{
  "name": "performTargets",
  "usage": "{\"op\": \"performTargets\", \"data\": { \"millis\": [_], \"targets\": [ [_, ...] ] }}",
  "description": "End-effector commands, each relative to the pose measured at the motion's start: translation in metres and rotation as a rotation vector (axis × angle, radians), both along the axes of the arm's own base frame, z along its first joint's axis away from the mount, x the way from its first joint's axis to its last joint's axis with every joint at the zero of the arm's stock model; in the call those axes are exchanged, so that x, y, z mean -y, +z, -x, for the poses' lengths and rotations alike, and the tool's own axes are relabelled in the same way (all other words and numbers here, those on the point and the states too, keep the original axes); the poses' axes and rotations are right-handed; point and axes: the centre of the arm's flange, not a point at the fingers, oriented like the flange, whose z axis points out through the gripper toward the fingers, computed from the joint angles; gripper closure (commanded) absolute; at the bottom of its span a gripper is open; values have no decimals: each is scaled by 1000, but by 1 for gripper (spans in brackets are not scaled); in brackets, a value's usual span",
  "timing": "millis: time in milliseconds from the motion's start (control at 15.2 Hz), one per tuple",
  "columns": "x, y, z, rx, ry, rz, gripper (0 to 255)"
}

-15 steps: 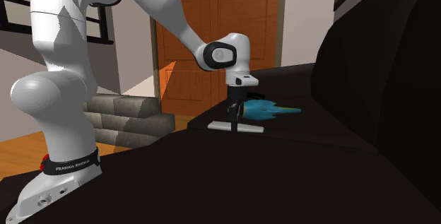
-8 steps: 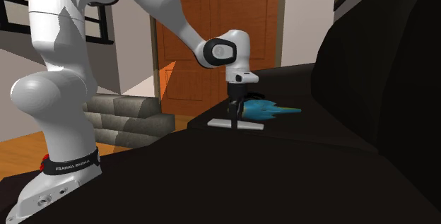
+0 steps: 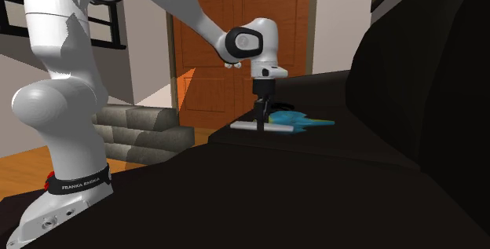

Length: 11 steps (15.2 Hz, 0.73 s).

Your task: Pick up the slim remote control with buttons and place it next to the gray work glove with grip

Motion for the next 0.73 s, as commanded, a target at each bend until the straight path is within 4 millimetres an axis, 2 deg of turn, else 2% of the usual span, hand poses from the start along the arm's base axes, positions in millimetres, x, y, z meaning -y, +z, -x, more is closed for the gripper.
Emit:
{"op": "performTargets", "data": {
  "millis": [0,660],
  "targets": [
    [0,10,0,0,0,0,255],
    [0,63,0,0,0,0,255]
  ]
}}
